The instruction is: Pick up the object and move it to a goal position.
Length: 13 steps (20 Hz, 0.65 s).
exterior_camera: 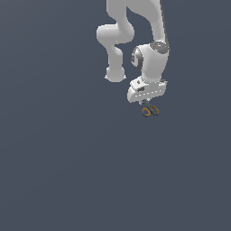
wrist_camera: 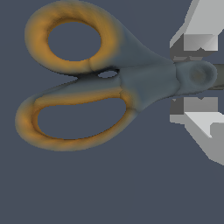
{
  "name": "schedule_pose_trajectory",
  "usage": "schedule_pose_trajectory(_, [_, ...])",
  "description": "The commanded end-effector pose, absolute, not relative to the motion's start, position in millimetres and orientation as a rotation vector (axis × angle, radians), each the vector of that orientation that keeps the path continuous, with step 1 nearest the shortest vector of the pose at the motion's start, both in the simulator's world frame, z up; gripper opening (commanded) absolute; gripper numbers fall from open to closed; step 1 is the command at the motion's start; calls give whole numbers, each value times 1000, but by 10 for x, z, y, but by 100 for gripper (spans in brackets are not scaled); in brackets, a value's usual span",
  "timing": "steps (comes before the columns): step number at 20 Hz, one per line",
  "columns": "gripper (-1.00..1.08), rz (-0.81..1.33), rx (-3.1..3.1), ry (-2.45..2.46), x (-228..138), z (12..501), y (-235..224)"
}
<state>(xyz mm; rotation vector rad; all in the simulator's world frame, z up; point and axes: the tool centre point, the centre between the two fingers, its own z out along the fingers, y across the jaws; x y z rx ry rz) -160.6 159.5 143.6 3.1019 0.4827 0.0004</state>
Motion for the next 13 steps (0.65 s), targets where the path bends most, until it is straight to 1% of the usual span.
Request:
schedule_pose_trajectory(1, [-100, 0, 3102, 481, -1691, 1562, 1697])
schedule_pose_trajectory(7, [-100, 0, 3103, 481, -1807, 1747, 1853])
schedule_pose_trajectory(13, [-100, 0, 3104, 480, -1819, 1789, 1891])
